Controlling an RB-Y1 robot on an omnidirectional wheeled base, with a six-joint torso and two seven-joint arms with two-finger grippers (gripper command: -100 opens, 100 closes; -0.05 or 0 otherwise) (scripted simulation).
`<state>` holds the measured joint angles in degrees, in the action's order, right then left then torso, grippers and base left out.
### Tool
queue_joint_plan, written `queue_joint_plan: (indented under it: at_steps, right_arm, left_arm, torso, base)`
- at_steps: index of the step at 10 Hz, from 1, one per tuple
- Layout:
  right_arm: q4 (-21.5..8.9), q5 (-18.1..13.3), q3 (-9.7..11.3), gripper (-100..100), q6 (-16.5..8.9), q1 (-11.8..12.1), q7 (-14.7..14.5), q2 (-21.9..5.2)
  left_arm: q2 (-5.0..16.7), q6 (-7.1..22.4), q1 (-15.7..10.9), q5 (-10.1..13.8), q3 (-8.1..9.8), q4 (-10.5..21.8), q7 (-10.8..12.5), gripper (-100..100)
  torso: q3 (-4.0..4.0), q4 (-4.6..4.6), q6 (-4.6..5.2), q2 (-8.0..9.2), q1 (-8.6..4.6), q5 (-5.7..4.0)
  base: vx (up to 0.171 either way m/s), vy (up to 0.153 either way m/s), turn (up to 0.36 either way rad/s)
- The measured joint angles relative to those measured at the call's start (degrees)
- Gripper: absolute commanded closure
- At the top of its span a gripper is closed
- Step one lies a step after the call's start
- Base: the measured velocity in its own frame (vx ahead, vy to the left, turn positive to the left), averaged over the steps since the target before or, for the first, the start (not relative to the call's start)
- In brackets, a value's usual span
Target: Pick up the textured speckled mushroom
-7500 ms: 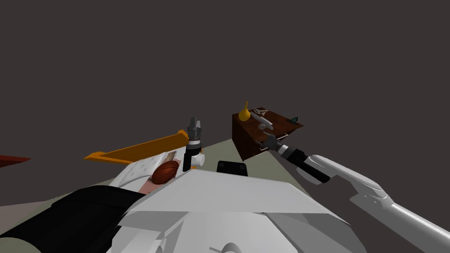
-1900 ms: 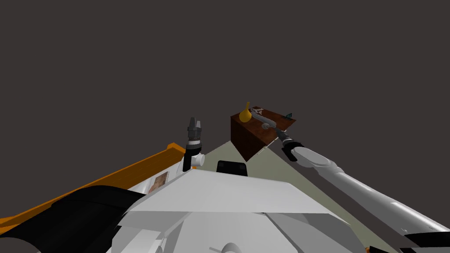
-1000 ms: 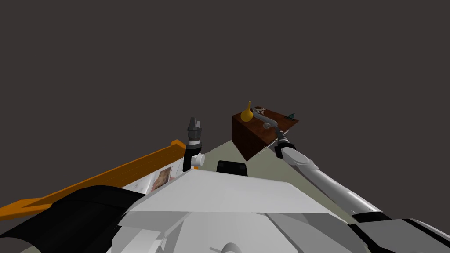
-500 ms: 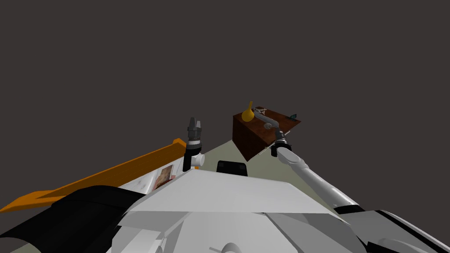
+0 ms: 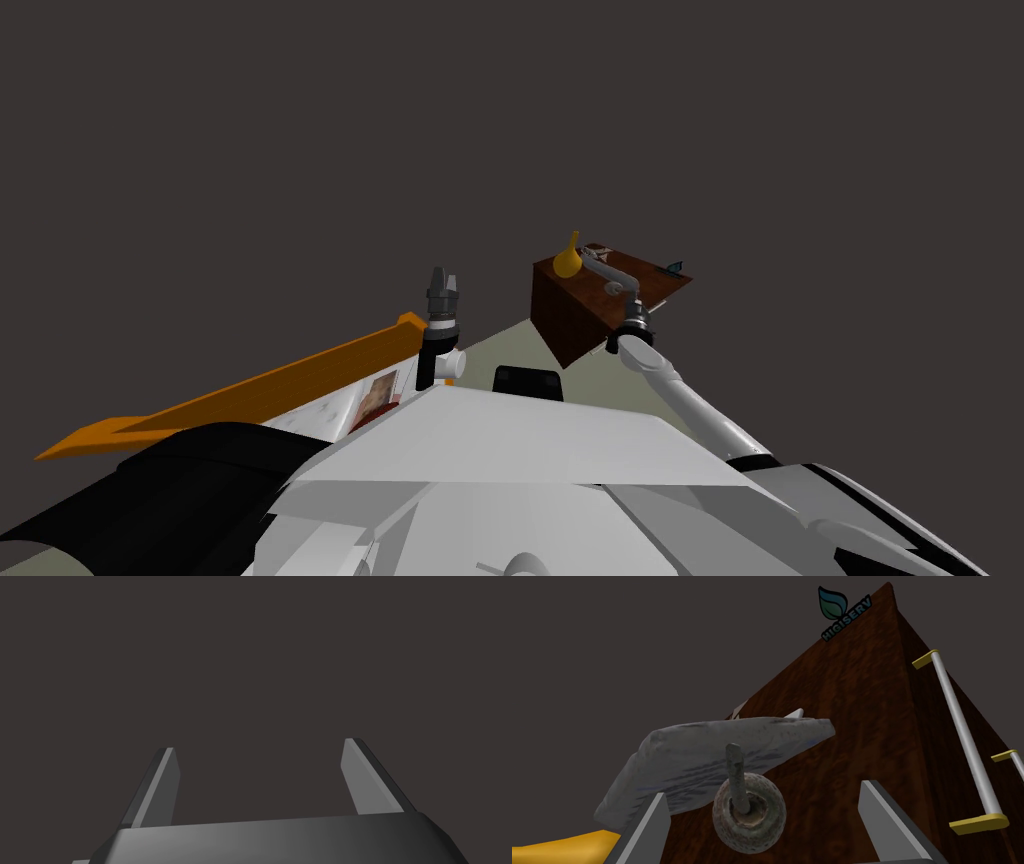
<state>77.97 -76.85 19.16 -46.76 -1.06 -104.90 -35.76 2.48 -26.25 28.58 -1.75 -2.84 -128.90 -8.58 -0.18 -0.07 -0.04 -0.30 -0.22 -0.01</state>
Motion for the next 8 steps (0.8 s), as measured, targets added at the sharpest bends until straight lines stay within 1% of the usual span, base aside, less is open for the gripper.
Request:
queue_joint_plan:
  at_steps: [3, 5, 8]
  right_arm:
    - [-1.83, -2.69, -0.55, -100, -4.69, -0.91, -0.7, 3.78]
    - [-2.54, -3.97, -0.93, -100, -7.13, -1.29, -1.26, 5.78]
    - [-3.64, -5.57, -1.61, -100, -10.13, -1.89, -1.78, 8.32]
  left_arm:
    - [0.0, 0.0, 0.0, 0.0, 0.0, 0.0, 0.0, 0]
    - [0.0, 0.0, 0.0, 0.0, 0.0, 0.0, 0.0, 0]
    - [0.01, 0.0, 0.02, 0.0, 0.0, 0.0, 0.0, 0]
  torso:
    - [-0.05, -0.02, 0.0, -0.08, -0.05, -0.01]
    - [-0.08, -0.03, 0.01, -0.14, -0.05, -0.01]
    - [-0.26, -0.09, -0.01, -0.47, -0.18, -0.03]
  base:
    - [0.028, -0.011, 0.059]
    - [0.046, -0.015, 0.043]
    - [0.099, -0.035, 0.059]
